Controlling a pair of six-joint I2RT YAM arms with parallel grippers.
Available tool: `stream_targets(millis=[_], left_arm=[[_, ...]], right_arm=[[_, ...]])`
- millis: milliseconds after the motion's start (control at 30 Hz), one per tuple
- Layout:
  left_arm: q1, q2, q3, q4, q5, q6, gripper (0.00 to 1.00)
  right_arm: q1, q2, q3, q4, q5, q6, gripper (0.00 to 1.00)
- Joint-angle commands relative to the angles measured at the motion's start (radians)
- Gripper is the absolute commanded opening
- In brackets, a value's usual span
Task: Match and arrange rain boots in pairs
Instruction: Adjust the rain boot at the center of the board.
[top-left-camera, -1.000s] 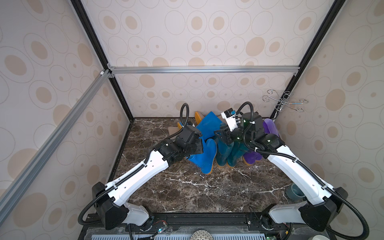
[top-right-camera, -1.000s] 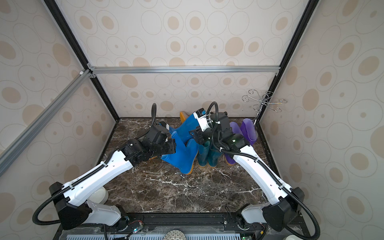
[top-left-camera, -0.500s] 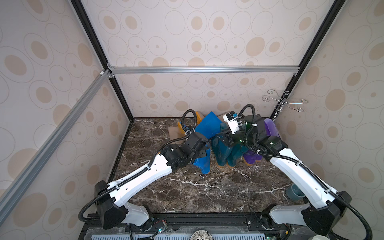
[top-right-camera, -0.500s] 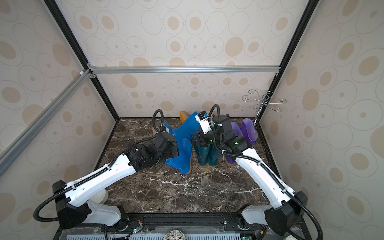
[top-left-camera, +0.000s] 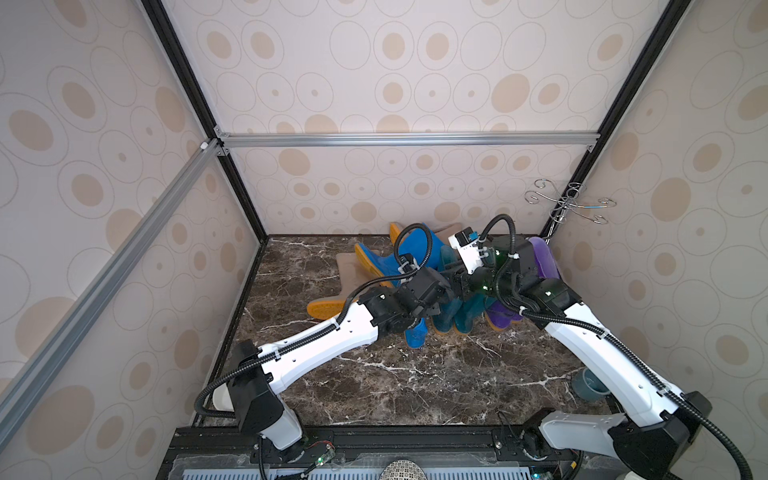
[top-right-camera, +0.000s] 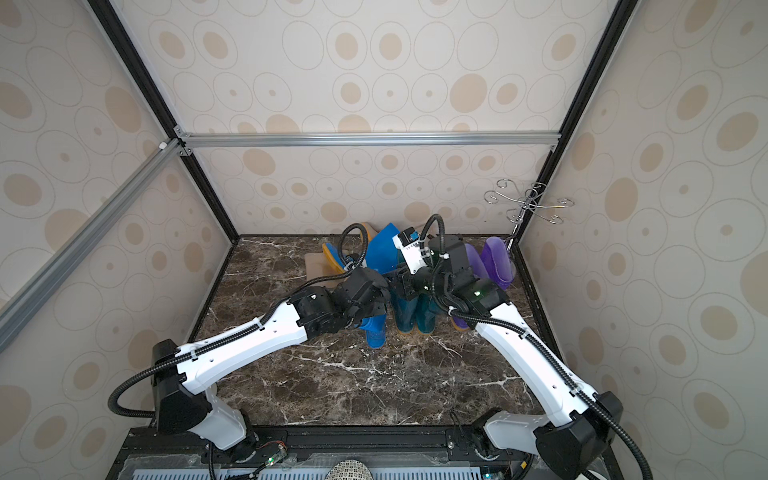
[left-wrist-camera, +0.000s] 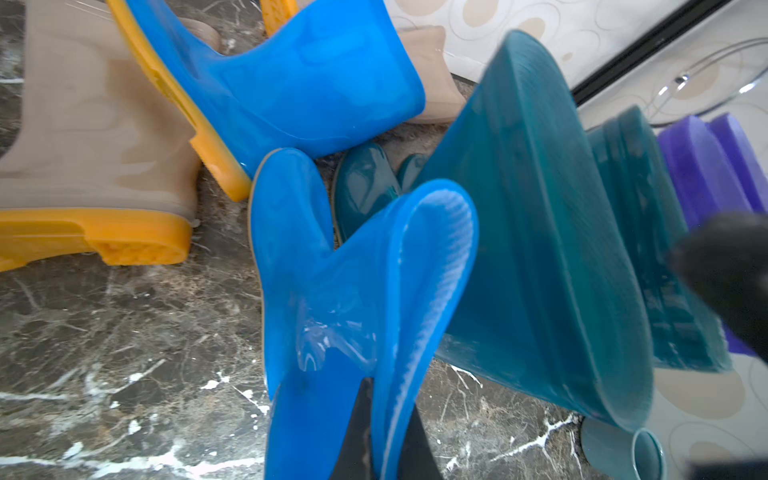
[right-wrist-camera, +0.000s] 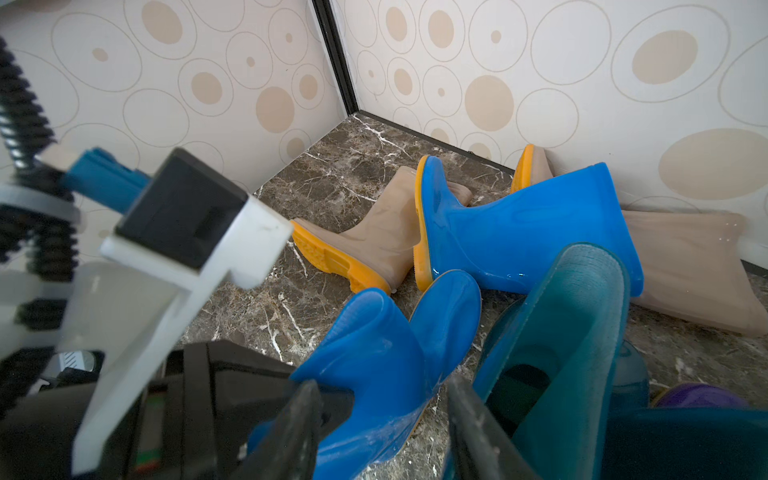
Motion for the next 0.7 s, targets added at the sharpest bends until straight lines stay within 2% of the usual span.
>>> stream_targets(millis=[0,167,300,667], left_arm=[[-0.009,-0.002,0.053,-0.048,-0.039,-0.062,0.0],[-0.01,0.043,0.117,-0.045,0.0,-0.064,0.0],[-0.014,0.073,0.196,-0.12,-0.006,-0.093,0.0],[-0.034,0.093,0.279,-0.251,-0.017,-0.137,0.0]], right_arm=[[-0.003,-0.021,-0.011,-0.025,-0.019,0.0,0.51],[-0.003,-0.034,-0.011,-0.032,-0.009,0.002,0.51],[-0.003,-0.049,-0.005,-0.045,-0.007,0.006,0.51],[-0.002,-0.081,-0.027,-0.039,-0.036,0.021,0.52]])
